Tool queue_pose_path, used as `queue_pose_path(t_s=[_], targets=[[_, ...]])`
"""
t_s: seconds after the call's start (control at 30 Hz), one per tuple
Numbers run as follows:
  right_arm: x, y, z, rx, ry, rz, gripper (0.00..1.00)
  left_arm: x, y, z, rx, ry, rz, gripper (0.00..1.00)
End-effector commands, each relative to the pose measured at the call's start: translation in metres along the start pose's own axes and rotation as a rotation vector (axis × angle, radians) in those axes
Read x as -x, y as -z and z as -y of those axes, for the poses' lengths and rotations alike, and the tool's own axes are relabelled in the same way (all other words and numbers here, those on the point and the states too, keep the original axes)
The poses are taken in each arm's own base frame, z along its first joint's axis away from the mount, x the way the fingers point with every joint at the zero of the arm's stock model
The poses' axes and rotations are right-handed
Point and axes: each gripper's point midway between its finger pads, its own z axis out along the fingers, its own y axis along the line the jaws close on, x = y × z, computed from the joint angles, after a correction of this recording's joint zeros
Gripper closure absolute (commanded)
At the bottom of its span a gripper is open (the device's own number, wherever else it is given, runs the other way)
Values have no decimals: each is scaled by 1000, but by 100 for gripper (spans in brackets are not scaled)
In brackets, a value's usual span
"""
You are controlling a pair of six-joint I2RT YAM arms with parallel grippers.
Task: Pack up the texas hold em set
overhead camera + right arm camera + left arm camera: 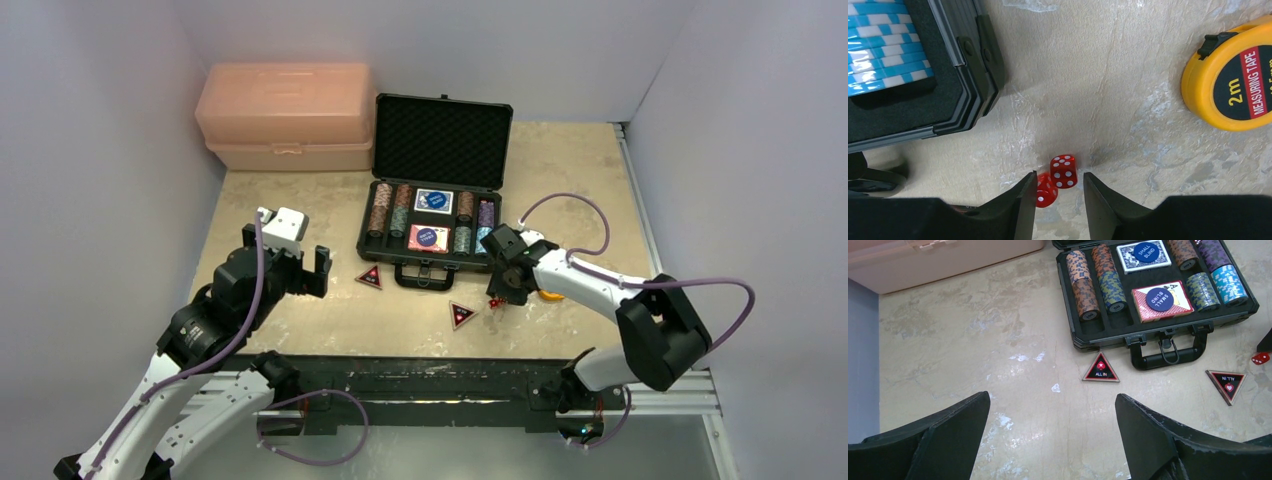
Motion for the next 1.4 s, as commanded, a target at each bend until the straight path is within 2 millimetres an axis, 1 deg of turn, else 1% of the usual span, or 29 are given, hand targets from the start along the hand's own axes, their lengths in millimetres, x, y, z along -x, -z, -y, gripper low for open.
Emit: queue_pose_path(t_s=[0.0, 0.37, 0.43, 0.6, 0.8, 0.9, 0.93, 0.97, 1.0, 1.1, 1.27, 1.37], targets=[[2, -5, 2, -13, -19, 22, 58, 3, -2, 1, -2, -9, 14, 4], [1, -14, 5, -40, -7, 26, 62, 3, -2, 1, -4, -10, 15, 4], [2, -15, 5, -43, -5, 30, 67, 4, -2, 1, -4, -9, 16, 4], [2, -18, 9, -60, -1, 39, 70, 4, -1, 1, -5, -9, 18, 4], [4, -18, 9, -67, 7, 44, 80, 4, -1, 1, -6, -8, 20, 4], [8, -15, 8, -66, 10, 58, 83, 4, -1, 1, -5, -9, 19, 4], [10, -13, 7, -64, 12, 64, 86, 3, -1, 0, -4, -9, 18, 4], [14, -11, 6, -63, 12, 76, 92, 4, -1, 0, -4, -9, 18, 4], [18, -9, 6, -66, 14, 91, 95, 4, -1, 0, -3, -7, 20, 4], [32, 1, 4, -71, 21, 139, 100, 4, -1, 0, -2, -9, 19, 4], [57, 19, -1, -64, 28, 222, 100, 4, -1, 0, -1, -8, 20, 4], [74, 33, -6, -54, 17, 282, 100, 4, -1, 0, 0, -9, 19, 4]])
